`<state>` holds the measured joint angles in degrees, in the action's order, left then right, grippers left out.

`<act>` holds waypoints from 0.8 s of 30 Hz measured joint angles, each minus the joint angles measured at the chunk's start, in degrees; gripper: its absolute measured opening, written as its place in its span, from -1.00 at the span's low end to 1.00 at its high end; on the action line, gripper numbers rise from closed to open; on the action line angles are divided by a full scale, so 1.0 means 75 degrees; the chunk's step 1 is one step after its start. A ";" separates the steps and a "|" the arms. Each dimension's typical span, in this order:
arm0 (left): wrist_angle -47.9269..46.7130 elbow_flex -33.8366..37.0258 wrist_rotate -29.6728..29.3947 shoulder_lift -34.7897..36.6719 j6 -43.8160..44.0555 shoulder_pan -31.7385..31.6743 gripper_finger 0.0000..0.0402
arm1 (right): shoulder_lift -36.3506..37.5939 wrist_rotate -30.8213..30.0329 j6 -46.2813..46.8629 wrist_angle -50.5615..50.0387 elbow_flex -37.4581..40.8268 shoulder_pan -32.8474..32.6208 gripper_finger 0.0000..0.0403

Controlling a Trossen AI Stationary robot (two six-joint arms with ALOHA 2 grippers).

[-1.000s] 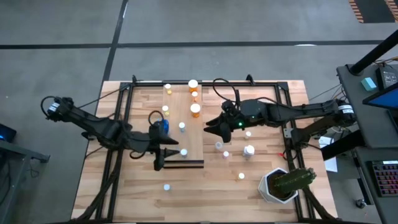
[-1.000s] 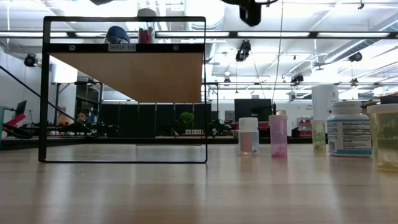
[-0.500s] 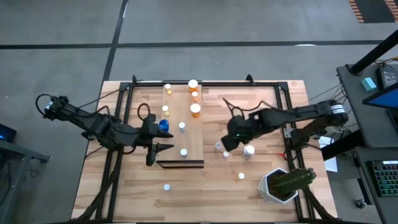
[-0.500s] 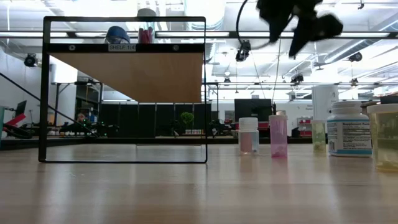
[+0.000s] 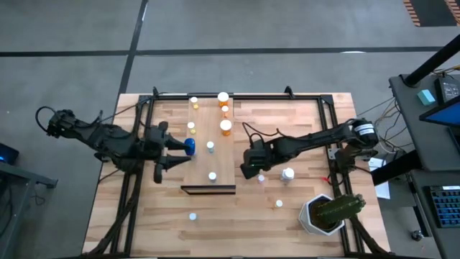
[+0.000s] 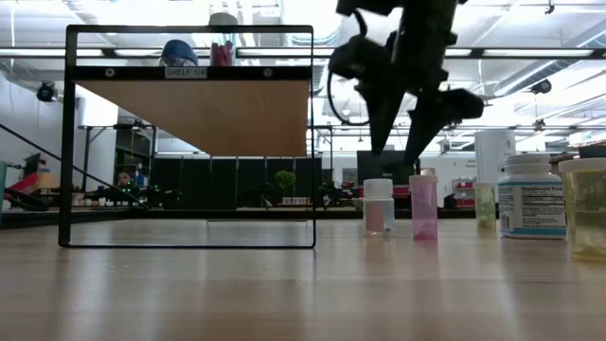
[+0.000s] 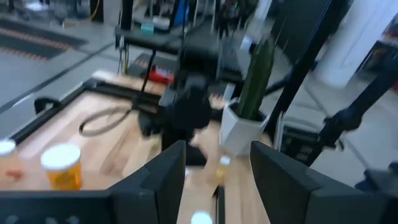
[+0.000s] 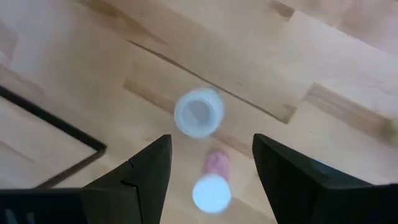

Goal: Pick and place medicine bottles onto shelf by color
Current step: Put the middle transparent pill bottle on the shelf

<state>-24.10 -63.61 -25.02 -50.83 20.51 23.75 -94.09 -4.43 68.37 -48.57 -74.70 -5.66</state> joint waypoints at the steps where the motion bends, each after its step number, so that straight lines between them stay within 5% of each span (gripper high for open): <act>1: 0.0050 0.0000 -0.0010 0.0066 -0.0042 0.0000 -0.18 | -0.0063 -0.0005 0.0019 0.0066 -0.0001 0.0016 0.07; 19: 0.0219 0.0029 -0.0558 0.0541 -0.0479 0.0000 -0.18 | -0.0982 -0.0044 -0.0057 0.0111 -0.0504 0.0042 0.06; 24: 0.0225 0.0029 -0.0641 0.0442 -0.0612 0.0003 -0.18 | -0.1036 -0.0041 -0.0122 0.0129 -0.0506 0.0042 -0.11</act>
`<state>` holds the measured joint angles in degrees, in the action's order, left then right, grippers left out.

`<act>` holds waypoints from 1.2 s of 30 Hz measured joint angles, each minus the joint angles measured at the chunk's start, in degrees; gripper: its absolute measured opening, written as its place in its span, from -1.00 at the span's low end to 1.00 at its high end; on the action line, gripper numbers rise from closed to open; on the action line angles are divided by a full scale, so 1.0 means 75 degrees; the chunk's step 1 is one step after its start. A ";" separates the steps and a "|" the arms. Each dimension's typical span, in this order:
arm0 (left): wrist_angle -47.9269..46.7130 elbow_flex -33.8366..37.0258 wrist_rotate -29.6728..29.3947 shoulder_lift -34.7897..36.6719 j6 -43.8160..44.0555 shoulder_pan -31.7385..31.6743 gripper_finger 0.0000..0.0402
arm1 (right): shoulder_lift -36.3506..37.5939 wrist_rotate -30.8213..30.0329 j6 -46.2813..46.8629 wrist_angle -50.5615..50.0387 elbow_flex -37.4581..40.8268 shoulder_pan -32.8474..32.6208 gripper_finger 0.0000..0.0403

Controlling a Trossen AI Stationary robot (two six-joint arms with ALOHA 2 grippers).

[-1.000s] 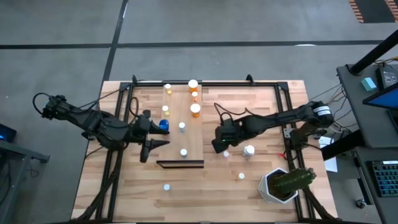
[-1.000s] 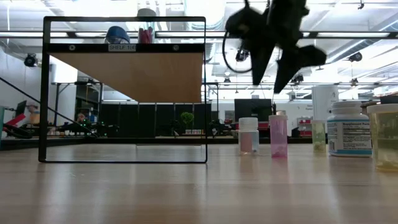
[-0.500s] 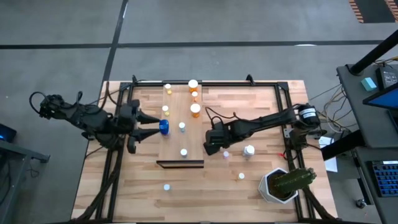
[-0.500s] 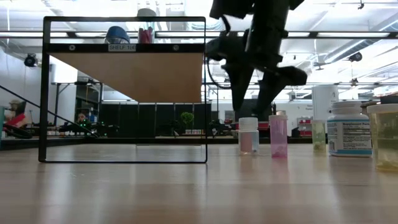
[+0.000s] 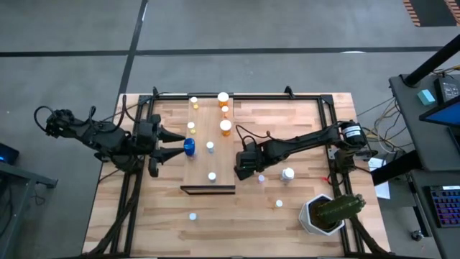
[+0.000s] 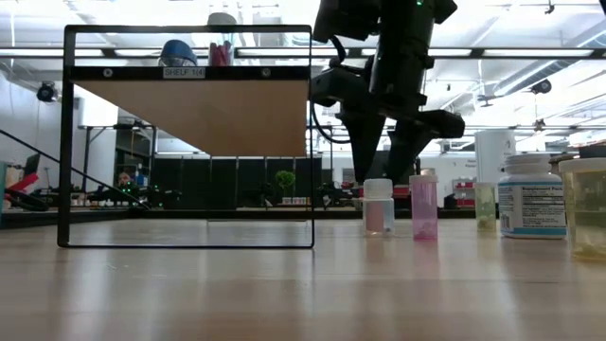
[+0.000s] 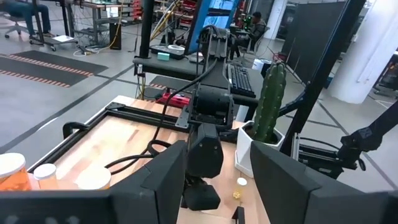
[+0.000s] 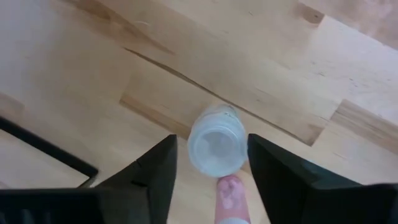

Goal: Pick and place medicine bottles onto shelf by color
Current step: Put the middle transparent pill bottle on the shelf

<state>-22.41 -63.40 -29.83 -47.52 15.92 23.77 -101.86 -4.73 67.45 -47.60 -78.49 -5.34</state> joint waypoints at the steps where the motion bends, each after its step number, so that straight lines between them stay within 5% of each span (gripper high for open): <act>1: 0.0000 -0.0002 -0.0037 -0.0015 0.0000 0.0000 -0.18 | -0.0017 0.0001 -0.0002 0.0007 -0.0001 0.0000 -0.16; 7: 0.0069 0.0001 -0.0081 -0.0060 -0.0006 0.0000 -0.18 | -0.0033 0.0000 -0.0101 0.0022 -0.0010 0.0000 -0.37; 22: 0.0134 -0.0006 -0.0160 0.0266 -0.0041 -0.0003 -0.18 | 0.1266 -0.0561 -0.1077 -0.1914 -0.0590 0.0116 -0.37; 27: 0.0152 -0.0014 -0.0686 0.0306 -0.0353 -0.0003 -0.18 | 0.1587 -0.0799 -0.1591 -0.1720 -0.1632 0.0432 -0.37; 36: 0.0195 -0.0009 -0.1080 0.0268 -0.0425 -0.0006 -0.18 | 0.0605 -0.0398 -0.2988 -0.1817 -0.4234 0.0747 -0.42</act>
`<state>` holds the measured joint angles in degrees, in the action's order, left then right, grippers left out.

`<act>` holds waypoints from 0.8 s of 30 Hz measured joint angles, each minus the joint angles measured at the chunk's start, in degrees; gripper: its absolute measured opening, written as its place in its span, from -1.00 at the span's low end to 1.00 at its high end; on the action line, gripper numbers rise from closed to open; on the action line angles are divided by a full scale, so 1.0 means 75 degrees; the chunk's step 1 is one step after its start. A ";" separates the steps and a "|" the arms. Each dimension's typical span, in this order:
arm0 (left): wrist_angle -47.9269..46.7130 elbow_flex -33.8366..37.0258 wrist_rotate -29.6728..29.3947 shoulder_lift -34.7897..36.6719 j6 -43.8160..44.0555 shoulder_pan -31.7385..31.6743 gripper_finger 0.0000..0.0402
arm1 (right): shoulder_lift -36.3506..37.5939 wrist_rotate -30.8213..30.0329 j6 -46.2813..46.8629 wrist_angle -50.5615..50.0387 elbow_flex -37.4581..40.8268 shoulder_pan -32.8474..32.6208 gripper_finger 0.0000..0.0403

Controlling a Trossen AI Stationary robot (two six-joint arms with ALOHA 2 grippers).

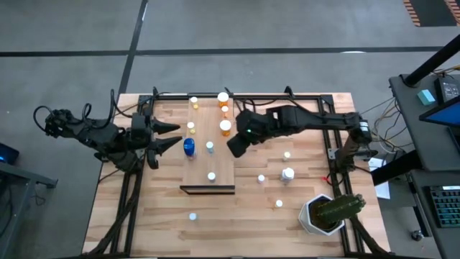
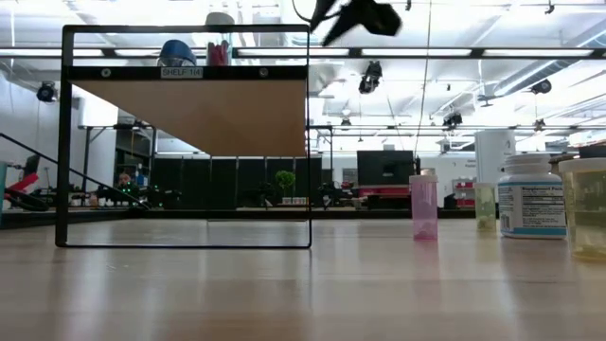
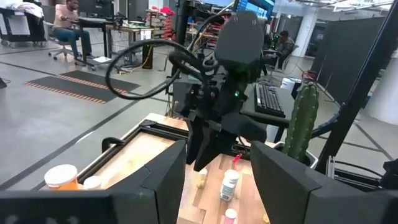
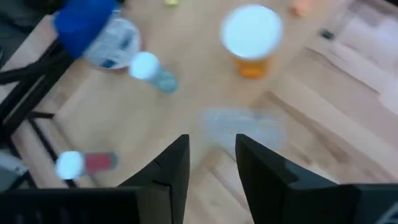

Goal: Pick and place medicine bottles onto shelf by color
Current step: Put the middle transparent pill bottle on the shelf

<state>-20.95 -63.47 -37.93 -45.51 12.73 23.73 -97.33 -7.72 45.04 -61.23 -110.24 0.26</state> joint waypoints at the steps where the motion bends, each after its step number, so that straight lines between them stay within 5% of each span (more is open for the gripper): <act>1: -0.0007 0.0007 -0.0002 0.0005 0.0003 0.0000 -0.18 | -0.0167 0.0066 -0.0144 -0.0051 -0.0247 0.0006 -0.43; 8: 0.0014 0.0001 -0.0017 -0.0044 0.0029 0.0000 -0.18 | -0.1275 0.0103 -0.1004 -0.0570 -0.1691 0.0005 -0.52; 15: 0.0130 0.0000 -0.0012 -0.0058 0.0054 0.0000 -0.18 | -0.1476 -0.0464 -0.1502 -0.3979 -0.2620 0.0002 -0.60; 24: 0.0109 0.0010 0.0014 0.0013 0.0047 0.0000 -0.18 | -0.0068 -0.0044 -0.2746 -0.1482 0.0055 -0.0033 -0.61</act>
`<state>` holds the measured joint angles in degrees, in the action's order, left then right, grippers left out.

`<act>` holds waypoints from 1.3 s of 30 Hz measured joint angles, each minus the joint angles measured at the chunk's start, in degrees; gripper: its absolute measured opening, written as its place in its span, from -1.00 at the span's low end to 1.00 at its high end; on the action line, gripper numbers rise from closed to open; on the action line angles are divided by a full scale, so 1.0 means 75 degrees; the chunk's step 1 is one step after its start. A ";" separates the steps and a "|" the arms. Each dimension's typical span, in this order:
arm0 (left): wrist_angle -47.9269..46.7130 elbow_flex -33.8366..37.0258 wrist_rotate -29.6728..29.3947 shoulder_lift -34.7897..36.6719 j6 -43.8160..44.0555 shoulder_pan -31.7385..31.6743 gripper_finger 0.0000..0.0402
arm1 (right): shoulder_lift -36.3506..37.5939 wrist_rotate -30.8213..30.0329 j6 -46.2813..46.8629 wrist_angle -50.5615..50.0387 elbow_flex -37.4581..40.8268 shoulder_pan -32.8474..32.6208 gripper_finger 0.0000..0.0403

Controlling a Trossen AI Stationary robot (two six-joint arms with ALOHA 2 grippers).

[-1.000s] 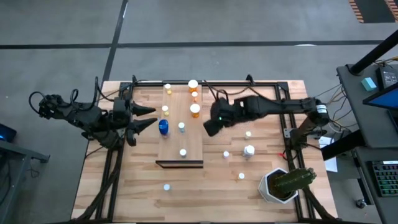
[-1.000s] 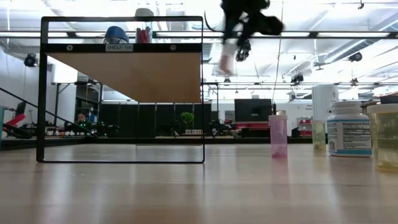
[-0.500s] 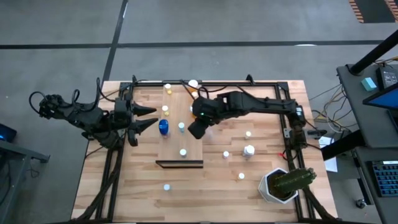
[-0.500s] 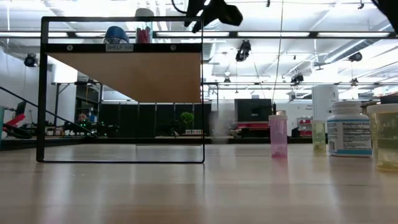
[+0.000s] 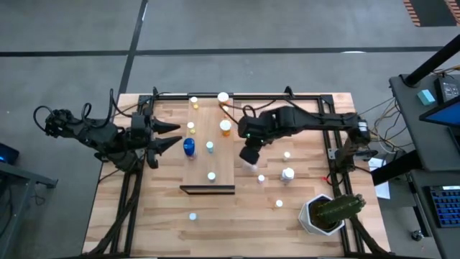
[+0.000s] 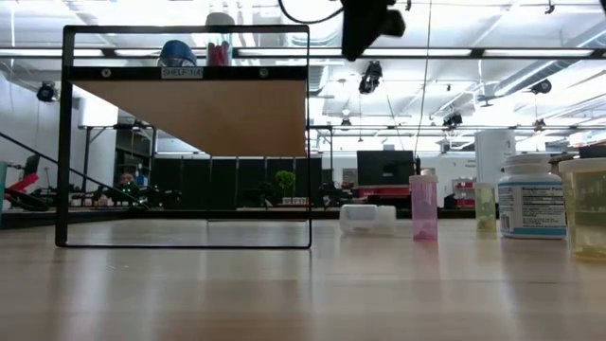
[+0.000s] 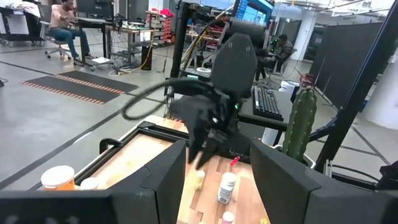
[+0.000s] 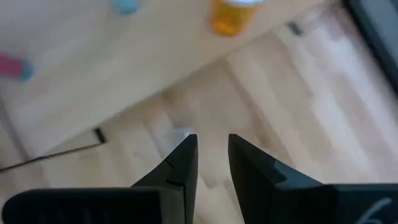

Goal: Pick and place medicine bottles onto shelf by color
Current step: Put the middle transparent pill bottle on the shelf

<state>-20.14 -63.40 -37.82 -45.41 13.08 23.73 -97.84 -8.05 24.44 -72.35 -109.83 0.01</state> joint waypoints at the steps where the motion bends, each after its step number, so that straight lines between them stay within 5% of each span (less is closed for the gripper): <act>1: -0.0009 0.0000 -0.0003 0.0009 -0.0003 0.0000 -0.18 | 0.0182 0.0261 -0.0086 0.0340 0.0459 0.0005 -0.61; 6: -0.0006 0.0000 -0.0003 0.0034 -0.0003 0.0000 -0.18 | 0.0783 0.1073 0.0714 0.1537 0.2540 0.0022 -0.54; 10: -0.0024 0.0000 0.0000 0.0024 -0.0029 0.0000 -0.18 | 0.0912 0.1821 0.1316 0.2708 0.3774 0.0003 -0.30; 16: -0.0018 0.0000 -0.0007 0.0010 -0.0146 0.0000 -0.18 | 0.0912 0.1776 0.0192 0.4908 0.5259 -0.0456 0.10; 22: -0.0003 0.0000 -0.0015 0.0022 -0.0179 0.0000 -0.18 | 0.0914 0.1389 -0.0208 0.6111 0.6277 -0.0657 0.28; 30: 0.0009 0.0000 -0.0024 0.0012 -0.0195 -0.0001 -0.18 | 0.0914 0.1454 -0.0218 0.7556 0.7021 -0.0825 0.28; 39: 0.0024 -0.0001 -0.0247 0.0015 -0.0198 -0.0003 -0.18 | 0.0253 0.1487 -0.0605 0.7513 0.6479 -0.1225 0.25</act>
<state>-19.96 -63.40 -39.67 -45.30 11.60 23.70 -95.94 3.10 19.91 -16.00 -61.24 -9.18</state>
